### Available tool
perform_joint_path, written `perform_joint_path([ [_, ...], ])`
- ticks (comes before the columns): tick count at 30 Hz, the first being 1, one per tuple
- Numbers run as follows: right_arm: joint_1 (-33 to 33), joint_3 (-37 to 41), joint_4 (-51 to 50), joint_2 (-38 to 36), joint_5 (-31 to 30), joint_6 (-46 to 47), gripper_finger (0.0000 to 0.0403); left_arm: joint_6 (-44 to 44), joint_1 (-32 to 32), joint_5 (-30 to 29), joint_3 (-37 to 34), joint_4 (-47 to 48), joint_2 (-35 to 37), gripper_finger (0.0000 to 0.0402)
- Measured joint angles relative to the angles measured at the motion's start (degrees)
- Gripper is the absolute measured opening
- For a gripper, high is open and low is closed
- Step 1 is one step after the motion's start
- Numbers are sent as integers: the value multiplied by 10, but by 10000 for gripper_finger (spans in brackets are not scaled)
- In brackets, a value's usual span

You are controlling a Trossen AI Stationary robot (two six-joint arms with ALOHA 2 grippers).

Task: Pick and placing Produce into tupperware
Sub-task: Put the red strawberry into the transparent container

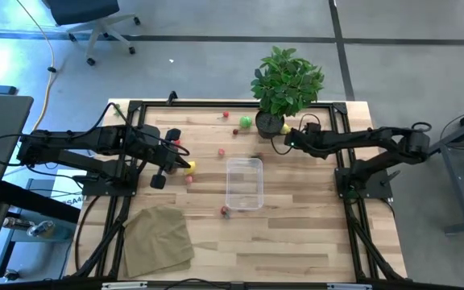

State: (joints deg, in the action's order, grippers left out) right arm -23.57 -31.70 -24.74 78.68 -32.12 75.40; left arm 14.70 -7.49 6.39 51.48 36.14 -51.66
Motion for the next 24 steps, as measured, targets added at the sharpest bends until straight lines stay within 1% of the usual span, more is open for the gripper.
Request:
perform_joint_path([
  [4,-20,0,18,5,2,21,142,0,0,0,0,0,0,1],
  [10,-42,0,55,5,6,-18,149,0,0,0,0,0,0,1],
  [12,-48,0,58,5,7,-19,164,0,0,0,0,0,0,1],
  [17,-57,0,62,5,17,-19,219,0,0,0,0,0,0,1],
  [19,-62,0,62,5,26,-20,235,0,0,0,0,0,0,1],
  [21,-68,0,65,11,36,-22,243,0,0,0,0,0,0,1],
  [24,-74,0,73,29,56,-24,244,0,0,0,0,0,0,1],
])
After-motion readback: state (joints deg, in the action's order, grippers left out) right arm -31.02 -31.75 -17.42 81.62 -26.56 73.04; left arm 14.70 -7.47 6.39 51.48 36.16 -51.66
